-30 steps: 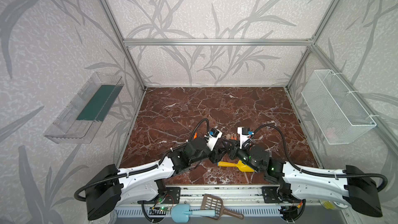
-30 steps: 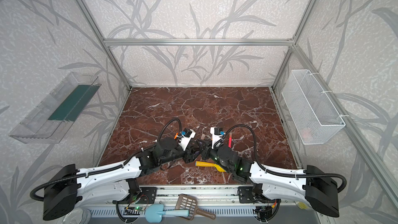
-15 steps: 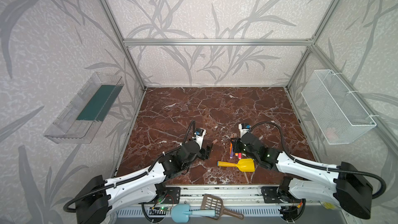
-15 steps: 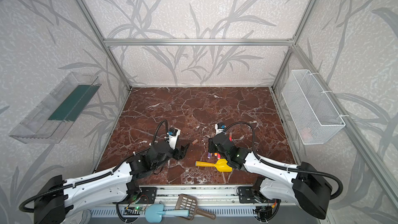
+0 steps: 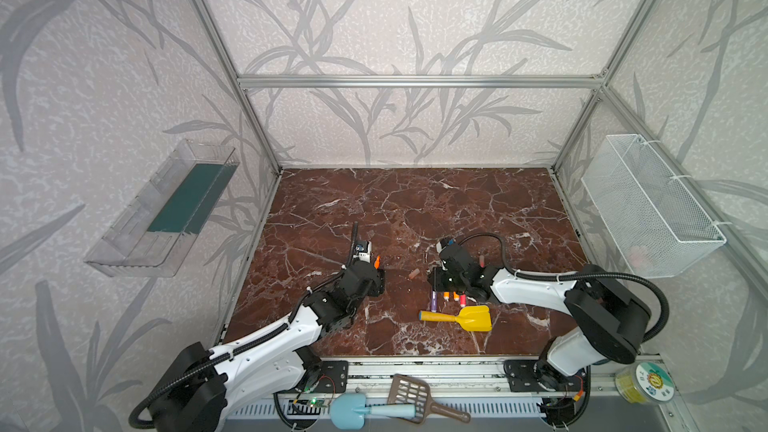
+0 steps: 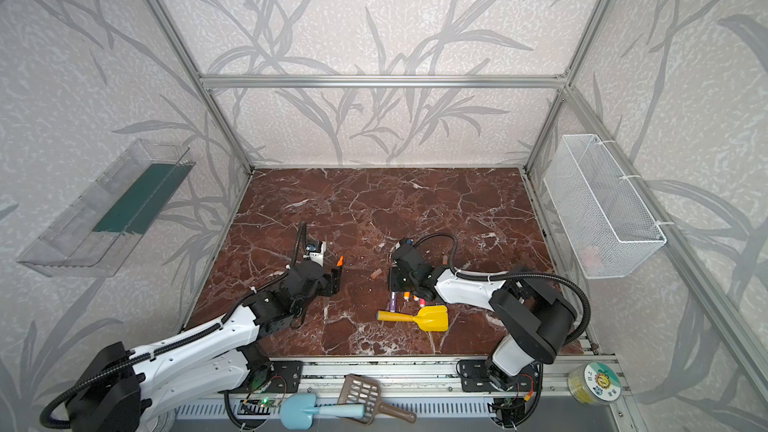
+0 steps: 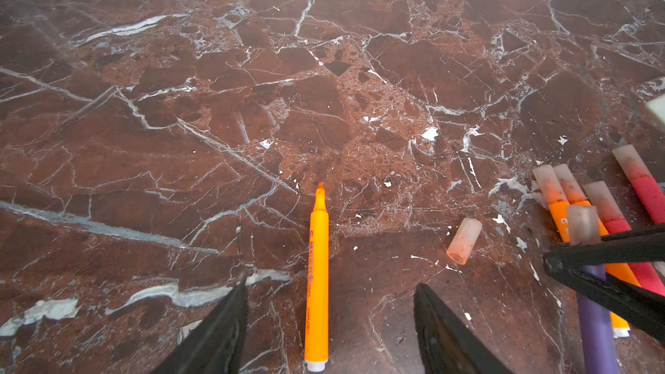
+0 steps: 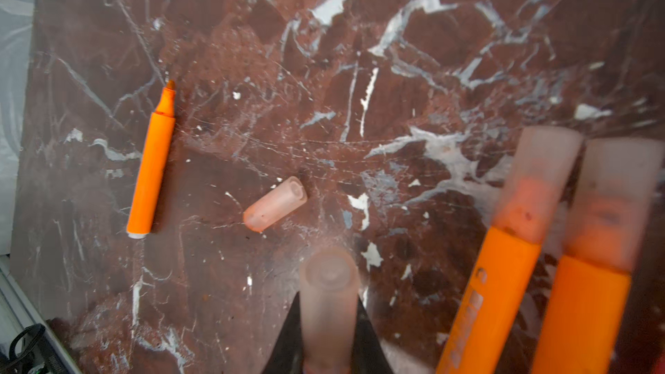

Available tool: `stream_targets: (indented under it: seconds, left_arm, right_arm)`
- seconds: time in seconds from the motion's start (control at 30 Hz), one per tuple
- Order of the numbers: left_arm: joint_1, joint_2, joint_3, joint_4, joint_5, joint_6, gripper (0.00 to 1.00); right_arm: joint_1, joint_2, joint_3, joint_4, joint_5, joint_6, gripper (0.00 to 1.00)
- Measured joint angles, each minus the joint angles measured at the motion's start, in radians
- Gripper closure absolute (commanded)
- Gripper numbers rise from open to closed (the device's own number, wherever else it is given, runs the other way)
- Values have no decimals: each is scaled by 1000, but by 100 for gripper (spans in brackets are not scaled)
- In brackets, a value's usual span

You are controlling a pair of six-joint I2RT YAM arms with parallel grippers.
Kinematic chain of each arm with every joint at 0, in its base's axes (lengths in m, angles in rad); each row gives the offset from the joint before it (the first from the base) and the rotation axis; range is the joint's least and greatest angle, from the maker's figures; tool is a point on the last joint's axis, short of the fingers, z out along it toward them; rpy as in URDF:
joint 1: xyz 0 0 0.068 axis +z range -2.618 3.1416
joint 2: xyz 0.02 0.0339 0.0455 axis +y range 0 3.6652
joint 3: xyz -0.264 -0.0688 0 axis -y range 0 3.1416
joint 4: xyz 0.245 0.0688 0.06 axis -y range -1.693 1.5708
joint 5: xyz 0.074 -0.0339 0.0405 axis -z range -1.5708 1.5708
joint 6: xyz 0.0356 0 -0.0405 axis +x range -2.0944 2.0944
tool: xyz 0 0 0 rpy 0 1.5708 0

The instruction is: Insert the pens into the pen caps

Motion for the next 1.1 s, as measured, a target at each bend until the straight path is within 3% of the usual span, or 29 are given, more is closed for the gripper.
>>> stream_targets:
  seconds: [0.3,0.53,1.1]
  left_arm:
    - [13,0,0,0,0,-7,27]
    - [16,-8,-10,0,1,-7,27]
    - [19,-26,-18,0,10,-10,27]
  right_arm:
    - [-20,77,50,-3,-23,9,92]
    - [-23,92,79,-44,10,1,78]
    - [-25,75,85,-90,113,-7,74]
